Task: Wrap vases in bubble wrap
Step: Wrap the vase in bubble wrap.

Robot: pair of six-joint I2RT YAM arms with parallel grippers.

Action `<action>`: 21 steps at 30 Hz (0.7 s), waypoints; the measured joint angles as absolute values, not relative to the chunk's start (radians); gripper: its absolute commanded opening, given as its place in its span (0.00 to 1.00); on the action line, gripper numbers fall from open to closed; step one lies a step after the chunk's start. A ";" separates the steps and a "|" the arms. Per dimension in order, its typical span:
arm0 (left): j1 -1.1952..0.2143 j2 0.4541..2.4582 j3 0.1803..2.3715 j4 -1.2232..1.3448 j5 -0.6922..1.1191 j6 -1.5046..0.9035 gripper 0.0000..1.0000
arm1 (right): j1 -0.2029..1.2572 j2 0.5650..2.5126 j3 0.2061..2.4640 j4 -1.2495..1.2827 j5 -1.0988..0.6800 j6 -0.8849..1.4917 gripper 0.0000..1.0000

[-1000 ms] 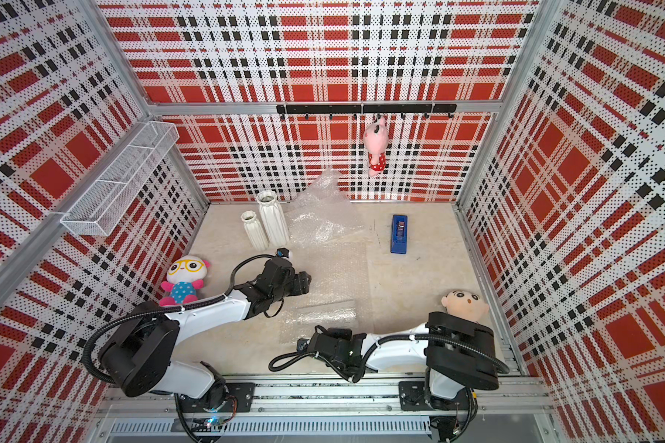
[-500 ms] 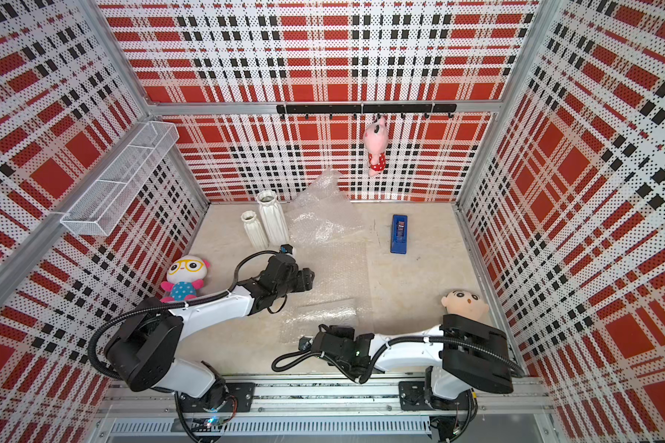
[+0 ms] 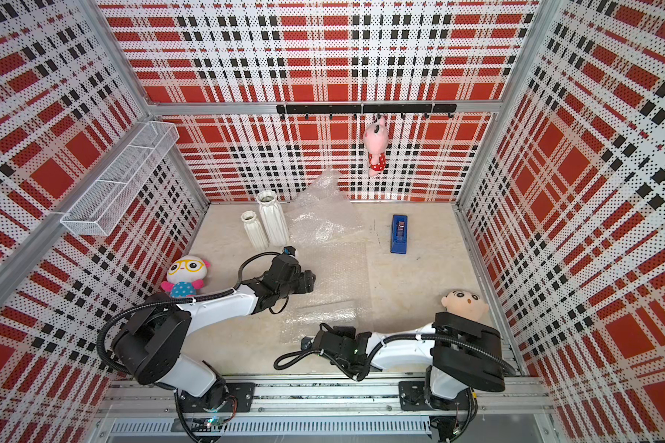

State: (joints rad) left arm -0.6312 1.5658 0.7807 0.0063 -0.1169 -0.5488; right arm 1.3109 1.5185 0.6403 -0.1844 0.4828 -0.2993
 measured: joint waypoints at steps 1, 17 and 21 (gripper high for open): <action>-0.633 1.570 0.783 0.006 -0.117 -0.548 0.76 | 1.310 1.517 0.640 -0.184 0.480 -0.299 0.13; -0.677 1.658 0.898 -0.050 -0.166 -0.513 0.75 | 1.280 1.419 0.640 -0.172 0.477 -0.294 0.01; -0.678 1.669 0.904 -0.060 -0.167 -0.506 0.75 | 1.264 1.403 0.640 -0.153 0.477 -0.290 0.01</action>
